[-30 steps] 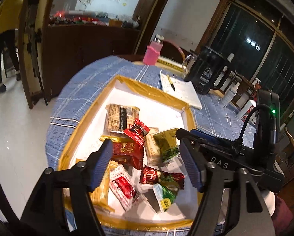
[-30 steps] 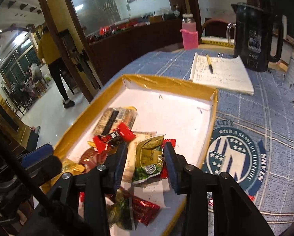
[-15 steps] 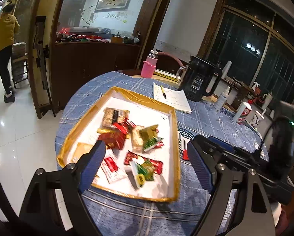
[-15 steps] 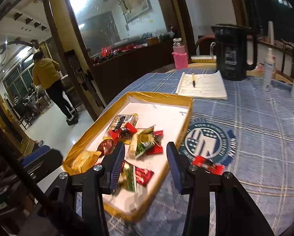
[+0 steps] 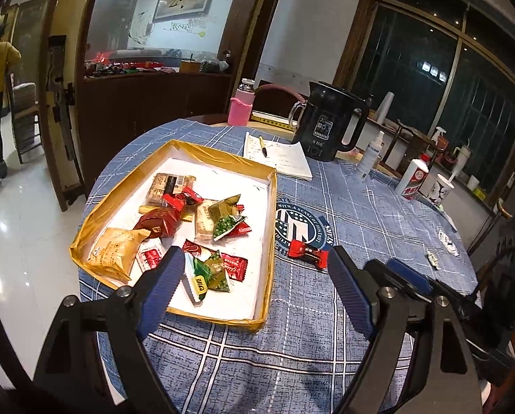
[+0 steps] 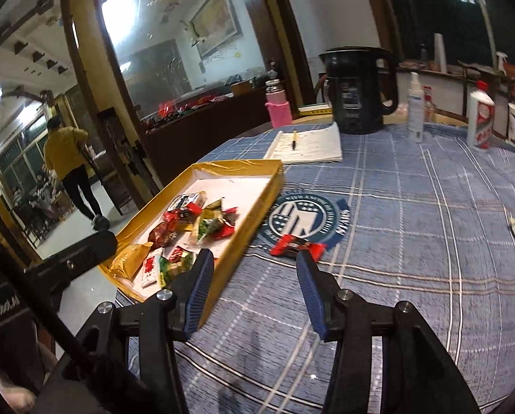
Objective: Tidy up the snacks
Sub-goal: 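Move both open grippers back toward the remaining red candy and small packet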
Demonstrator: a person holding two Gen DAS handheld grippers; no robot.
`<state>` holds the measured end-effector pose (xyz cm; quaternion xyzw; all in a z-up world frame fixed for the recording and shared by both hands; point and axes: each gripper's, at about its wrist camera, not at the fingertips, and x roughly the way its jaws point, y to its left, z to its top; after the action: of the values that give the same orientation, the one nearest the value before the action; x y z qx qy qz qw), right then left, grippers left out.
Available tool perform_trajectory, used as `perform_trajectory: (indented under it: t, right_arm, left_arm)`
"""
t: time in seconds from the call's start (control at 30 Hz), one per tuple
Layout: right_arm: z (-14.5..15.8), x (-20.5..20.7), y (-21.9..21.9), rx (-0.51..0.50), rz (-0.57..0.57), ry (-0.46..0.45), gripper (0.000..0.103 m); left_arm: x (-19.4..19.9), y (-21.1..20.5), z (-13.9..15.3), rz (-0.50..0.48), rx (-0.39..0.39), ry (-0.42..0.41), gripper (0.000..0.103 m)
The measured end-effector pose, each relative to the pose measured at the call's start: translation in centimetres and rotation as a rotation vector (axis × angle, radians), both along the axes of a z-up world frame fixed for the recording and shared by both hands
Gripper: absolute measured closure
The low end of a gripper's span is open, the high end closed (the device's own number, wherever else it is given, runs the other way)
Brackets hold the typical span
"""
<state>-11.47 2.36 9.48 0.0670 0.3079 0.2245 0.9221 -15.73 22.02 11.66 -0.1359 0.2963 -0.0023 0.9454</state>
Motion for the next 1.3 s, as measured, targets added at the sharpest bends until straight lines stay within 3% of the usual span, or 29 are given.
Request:
perform_trajectory:
  t: [0.47, 0.77, 0.93, 1.1, 1.3]
  right_arm:
    - [-2.5, 1.2, -7.1, 0.135, -0.049, 0.018, 0.052]
    - [-3.4, 2.0, -7.9, 0.192, -0.043, 0.069, 0.052]
    - [-4.0, 2.1, -7.8, 0.159, -0.090, 0.068, 0.052]
    - [-3.8, 1.8, -7.4, 0.112, -0.124, 0.008, 0.052]
    - [-0.8, -1.1, -4.5, -0.005, -0.111, -0.052, 0.052]
  left_arm:
    - [3.3, -5.2, -0.3, 0.067, 0.118, 0.017, 0.018]
    - [4.8, -6.5, -1.6, 0.084, 0.175, 0.061, 0.018]
    - [3.1, -5.6, -1.0, 0.084, 0.183, 0.038, 0.018]
    - [0.6, -3.5, -0.1, 0.101, 0.137, 0.014, 0.018]
    - [-4.0, -0.3, 1.1, 0.131, 0.086, -0.044, 0.018]
